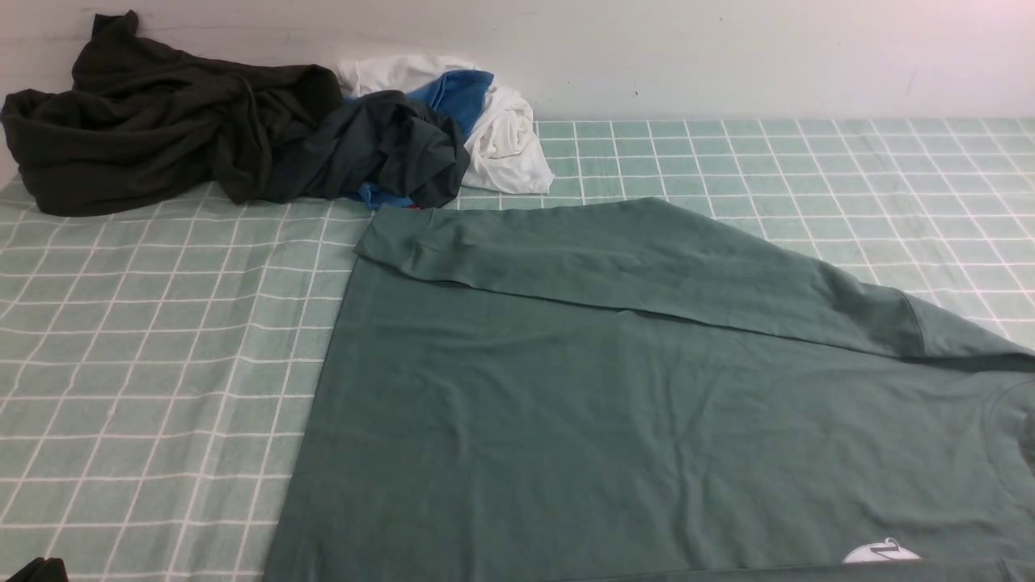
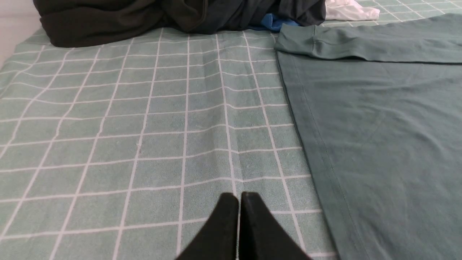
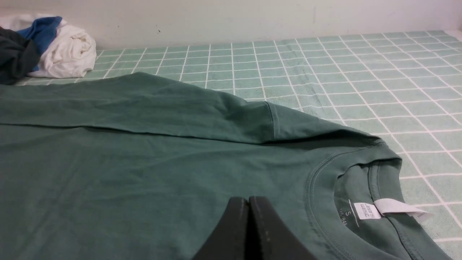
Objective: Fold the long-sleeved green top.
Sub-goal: Use the left arm to clamp the cuff closest to it
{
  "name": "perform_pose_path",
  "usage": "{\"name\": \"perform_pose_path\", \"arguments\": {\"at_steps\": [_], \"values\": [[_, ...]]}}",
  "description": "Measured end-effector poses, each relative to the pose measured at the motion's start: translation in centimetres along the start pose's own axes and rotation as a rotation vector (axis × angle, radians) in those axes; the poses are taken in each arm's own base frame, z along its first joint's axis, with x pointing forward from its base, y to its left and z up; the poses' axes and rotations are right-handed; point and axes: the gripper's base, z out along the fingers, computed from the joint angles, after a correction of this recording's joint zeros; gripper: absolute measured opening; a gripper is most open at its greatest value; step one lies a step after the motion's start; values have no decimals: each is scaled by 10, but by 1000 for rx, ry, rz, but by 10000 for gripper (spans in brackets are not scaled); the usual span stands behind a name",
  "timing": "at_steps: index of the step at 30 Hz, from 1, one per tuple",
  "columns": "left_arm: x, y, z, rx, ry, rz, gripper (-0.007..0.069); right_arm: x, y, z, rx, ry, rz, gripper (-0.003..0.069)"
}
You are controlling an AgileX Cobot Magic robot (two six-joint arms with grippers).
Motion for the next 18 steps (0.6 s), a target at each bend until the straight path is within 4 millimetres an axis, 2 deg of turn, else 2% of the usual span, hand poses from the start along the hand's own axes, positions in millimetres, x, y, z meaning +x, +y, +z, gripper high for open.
{"name": "perform_pose_path", "arguments": {"at_steps": [4, 6, 8, 9, 11, 18], "values": [[0, -1, 0, 7, -2, -22, -3, 0, 0, 0, 0, 0, 0, -14], [0, -3, 0, 30, -6, -88, -3, 0, 0, 0, -1, 0, 3, -14], [-1, -6, 0, 69, -13, -221, -3, 0, 0, 0, -3, 1, 13, -14], [-1, -6, 0, 69, -13, -223, -3, 0, 0, 0, -3, 1, 13, -14], [-3, -11, 0, 123, -19, -403, -3, 0, 1, 0, -6, 2, 24, -14], [-11, -16, -2, 223, -60, -751, -3, 1, 3, 0, -30, 8, 117, -14]]}}
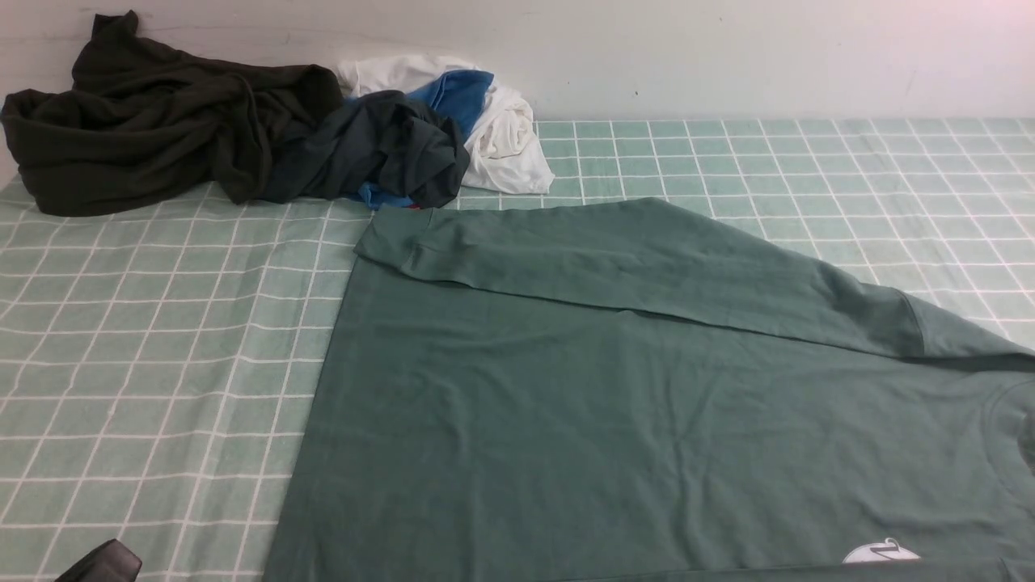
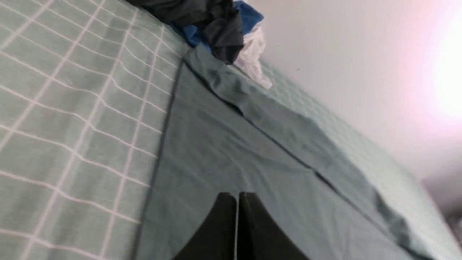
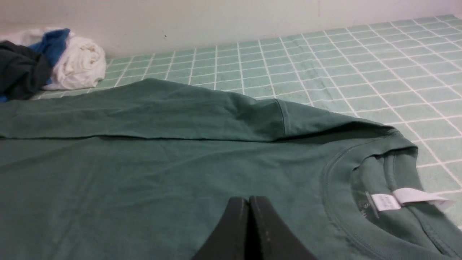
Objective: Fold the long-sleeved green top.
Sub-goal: Use the left arm to clamp the cuff closest to it
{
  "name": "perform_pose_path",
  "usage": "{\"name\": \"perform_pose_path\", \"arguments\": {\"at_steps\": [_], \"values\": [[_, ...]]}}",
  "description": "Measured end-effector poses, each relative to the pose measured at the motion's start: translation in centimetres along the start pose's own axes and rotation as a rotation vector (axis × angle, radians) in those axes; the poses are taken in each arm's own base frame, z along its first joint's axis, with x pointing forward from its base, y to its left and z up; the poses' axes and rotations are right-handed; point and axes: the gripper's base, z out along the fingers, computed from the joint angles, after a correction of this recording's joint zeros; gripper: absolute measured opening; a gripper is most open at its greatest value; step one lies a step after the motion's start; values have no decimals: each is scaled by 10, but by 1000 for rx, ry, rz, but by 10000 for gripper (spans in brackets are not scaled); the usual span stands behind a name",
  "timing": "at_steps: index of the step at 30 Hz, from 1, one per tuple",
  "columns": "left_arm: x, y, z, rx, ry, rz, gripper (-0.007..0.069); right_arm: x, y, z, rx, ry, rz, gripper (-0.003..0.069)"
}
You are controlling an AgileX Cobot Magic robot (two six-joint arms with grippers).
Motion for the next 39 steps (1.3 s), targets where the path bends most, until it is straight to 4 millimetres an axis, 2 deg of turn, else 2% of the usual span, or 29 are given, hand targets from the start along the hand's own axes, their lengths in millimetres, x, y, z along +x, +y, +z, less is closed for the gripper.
{"name": "perform_pose_path", "arguments": {"at_steps": [3, 7, 8, 9, 10, 14, 16, 17, 18, 19, 20, 23, 24, 26, 27, 30, 32, 35, 37, 39], "values": [[-1, -2, 0, 26, -13, -90, -3, 0, 3, 0, -33, 6, 132, -14], [-3, -3, 0, 40, -27, -142, -3, 1, 10, 0, -106, 32, 477, -14], [-3, -3, 0, 40, -28, -144, -3, 1, 10, -1, -110, 33, 492, -14], [-3, -3, 0, 40, -35, -148, -3, 0, 13, -1, -143, 42, 637, -14], [-4, -3, 0, 41, -37, -147, -3, -2, 14, -1, -157, 41, 699, -14], [-4, -4, 0, 40, -40, -65, -3, -4, 16, -1, -176, 31, 779, -14], [-9, -10, -2, 59, -50, 57, -3, -6, 14, -1, -172, 5, 775, -14], [-9, -11, -2, 59, -48, 57, -3, -6, 14, -1, -171, 1, 774, -14], [-16, -20, -5, 83, -63, 145, -3, -8, 12, -1, -164, -37, 770, -14], [-25, -30, -8, 101, -76, 235, -3, -11, 11, -1, -158, -70, 752, -14], [-26, -32, -8, 98, -72, 250, -3, -11, 10, -1, -156, -80, 742, -14], [-48, -56, -4, 82, -5, 436, -3, -19, 11, -3, -151, -112, 581, -14], [-56, -62, 4, 50, 75, 511, -3, -30, 15, -5, -155, -112, 485, -14], [-64, -70, 9, 31, 153, 586, -3, -39, 18, -6, -153, -88, 394, -14], [-77, -79, 22, -10, 304, 669, -3, -62, 25, -6, -154, -56, 250, -14], [-90, -83, 41, -92, 570, 765, -3, -92, 35, -1, -155, 48, 43, -14], [-100, -81, 60, -179, 791, 818, -3, -115, 42, 12, -158, 212, -111, -14], [-103, -85, 84, -220, 953, 866, -1, -136, 49, 27, -185, 396, -211, -14], [-92, -89, 99, -197, 1049, 922, 4, -138, 56, 38, -228, 523, -251, -14], [-75, -93, 110, -154, 1148, 971, 24, -132, 62, 45, -278, 649, -294, -14]]}}
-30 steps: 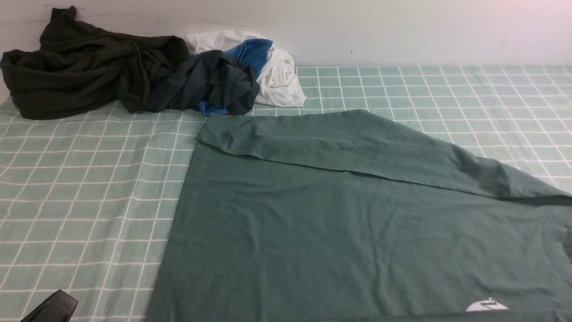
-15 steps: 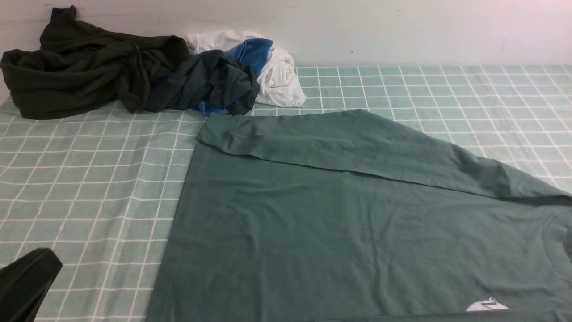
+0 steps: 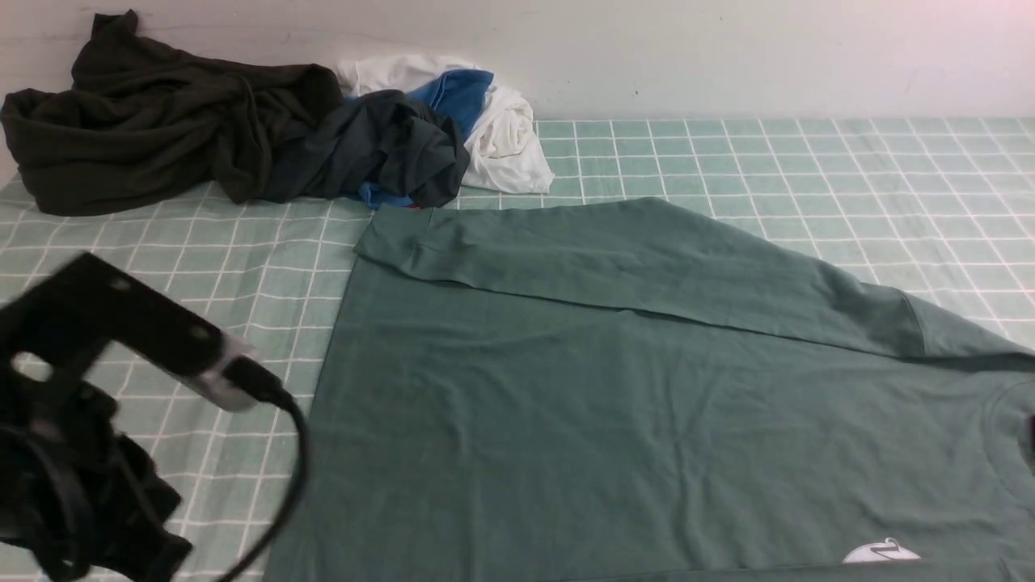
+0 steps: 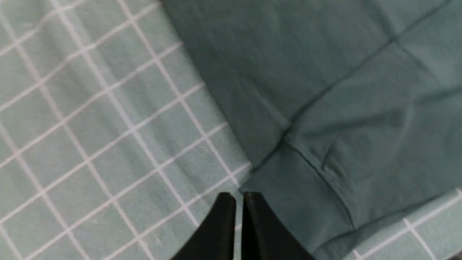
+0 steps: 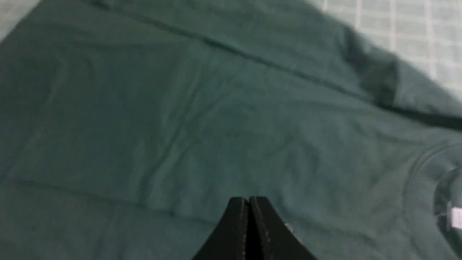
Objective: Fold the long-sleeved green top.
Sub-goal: Use the left arm to clamp the cuff closest to it
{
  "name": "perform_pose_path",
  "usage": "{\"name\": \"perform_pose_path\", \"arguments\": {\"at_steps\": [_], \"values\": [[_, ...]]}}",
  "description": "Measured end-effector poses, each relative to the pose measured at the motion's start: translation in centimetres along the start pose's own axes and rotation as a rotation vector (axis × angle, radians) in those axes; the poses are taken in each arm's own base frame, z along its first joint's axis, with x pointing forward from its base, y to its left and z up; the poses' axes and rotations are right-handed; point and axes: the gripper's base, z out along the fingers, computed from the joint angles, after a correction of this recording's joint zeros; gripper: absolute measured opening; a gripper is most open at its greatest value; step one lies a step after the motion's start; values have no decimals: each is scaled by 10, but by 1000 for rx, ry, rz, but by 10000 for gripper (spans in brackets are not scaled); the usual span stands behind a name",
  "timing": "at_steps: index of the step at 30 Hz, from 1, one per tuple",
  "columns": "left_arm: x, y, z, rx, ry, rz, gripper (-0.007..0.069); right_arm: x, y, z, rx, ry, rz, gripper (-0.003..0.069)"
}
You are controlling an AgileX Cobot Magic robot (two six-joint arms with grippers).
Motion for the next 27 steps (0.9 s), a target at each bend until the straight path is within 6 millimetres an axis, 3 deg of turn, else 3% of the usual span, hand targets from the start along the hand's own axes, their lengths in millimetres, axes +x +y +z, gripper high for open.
{"name": "perform_pose_path", "arguments": {"at_steps": [6, 7, 8, 9, 10, 11, 15, 22, 25, 27], "values": [[-21, -32, 52, 103, 204, 136, 147, 14, 14, 36, -108, 407, -160, -14], [-23, -34, 58, 108, 221, 145, 167, 14, 14, 38, -107, 422, -171, -14], [-27, -39, 76, 117, 264, 168, 229, 15, 17, 44, -112, 455, -203, -14], [-28, -40, 78, 118, 268, 170, 229, 14, 17, 46, -111, 458, -206, -14], [-32, -42, 94, 119, 288, 179, 288, 13, 19, 50, -113, 463, -217, -14], [-32, -42, 95, 120, 295, 178, 295, 13, 19, 50, -113, 463, -219, -14], [-36, -40, 133, 90, 359, 170, 382, 9, 19, 56, -105, 424, -217, -14], [-35, -37, 160, 53, 433, 142, 376, 6, 18, 57, -98, 391, -215, -14], [-35, -39, 160, 72, 434, 119, 296, 6, 18, 57, -97, 387, -214, -14], [-35, -41, 159, 92, 433, 117, 194, 6, 18, 57, -97, 386, -214, -14]]}}
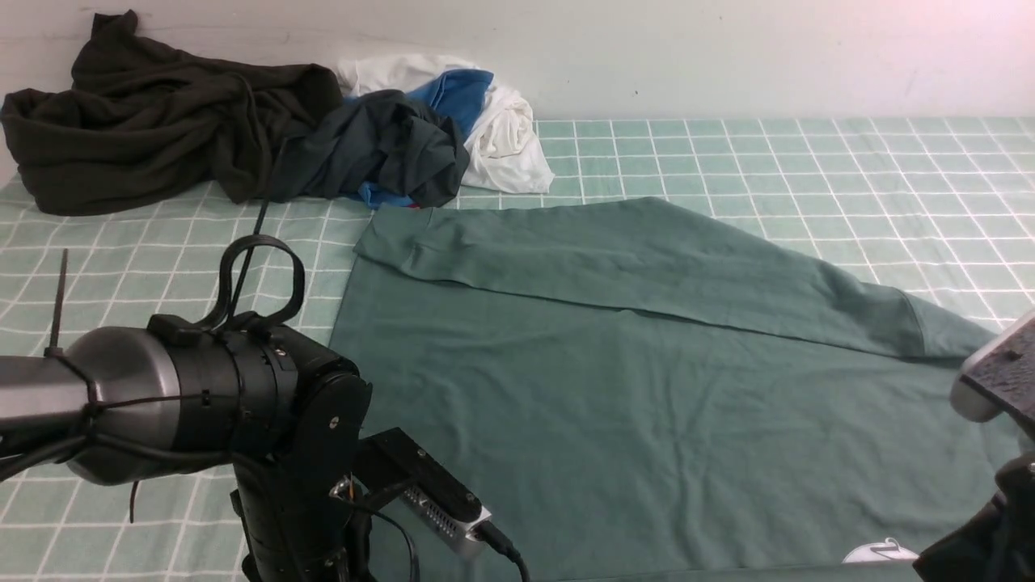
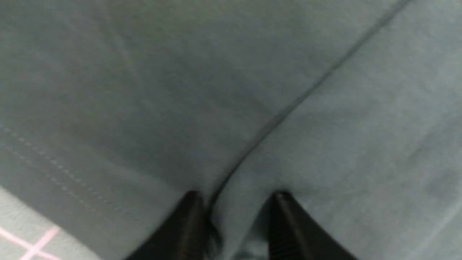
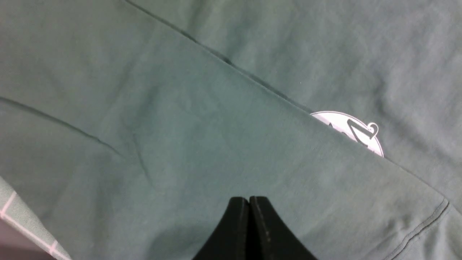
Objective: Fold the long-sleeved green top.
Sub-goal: Use the left arm to clamp the cuff closest to it, then use the left arm to drag and place the cuff at the centered position on the left edge of the fabric
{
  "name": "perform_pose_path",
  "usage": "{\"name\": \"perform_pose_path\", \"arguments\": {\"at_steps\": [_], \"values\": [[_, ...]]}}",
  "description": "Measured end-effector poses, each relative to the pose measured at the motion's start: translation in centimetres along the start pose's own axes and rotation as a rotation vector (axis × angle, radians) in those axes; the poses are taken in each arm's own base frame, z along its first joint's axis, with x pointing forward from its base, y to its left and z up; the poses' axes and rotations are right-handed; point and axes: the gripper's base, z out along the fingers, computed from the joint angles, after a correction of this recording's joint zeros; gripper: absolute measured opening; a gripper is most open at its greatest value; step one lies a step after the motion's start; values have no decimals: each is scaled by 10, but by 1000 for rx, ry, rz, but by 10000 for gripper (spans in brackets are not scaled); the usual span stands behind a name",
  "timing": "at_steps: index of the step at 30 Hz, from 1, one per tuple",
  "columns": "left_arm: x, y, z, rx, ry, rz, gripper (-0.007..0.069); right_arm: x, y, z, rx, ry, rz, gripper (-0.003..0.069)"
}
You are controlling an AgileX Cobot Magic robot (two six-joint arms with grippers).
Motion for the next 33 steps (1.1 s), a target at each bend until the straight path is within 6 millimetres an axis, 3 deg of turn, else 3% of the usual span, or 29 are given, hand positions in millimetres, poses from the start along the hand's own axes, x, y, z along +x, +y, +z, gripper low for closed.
{"name": "perform_pose_path", "arguments": {"at_steps": [1, 3, 5, 9, 15, 18, 23, 28, 33], "values": [[0, 0, 0, 2, -2, 4, 184, 0, 0, 0, 0, 0, 0, -14], [1, -2, -3, 20, -4, 24, 65, 0, 0, 0, 0, -1, 0, -14], [2, -3, -5, 24, -8, 34, 27, 0, 0, 0, 1, -2, 0, -14], [2, -3, -17, 16, -12, 50, 12, -1, -1, 0, 9, -8, 21, -14], [-24, 7, -69, -85, -123, 98, 9, -5, -12, 14, 93, 41, 103, 16], [-37, 11, -93, -125, -183, 107, 9, -7, -18, 27, 132, 82, 159, 70], [-67, 20, -131, -192, -251, 118, 9, -14, -30, 52, 202, 140, 227, 244], [-94, 28, -147, -233, -264, 133, 9, -19, -36, 59, 251, 110, 245, 370], [-115, 45, -155, -235, -308, 114, 10, -20, -41, 58, 308, 93, 272, 398]]}}
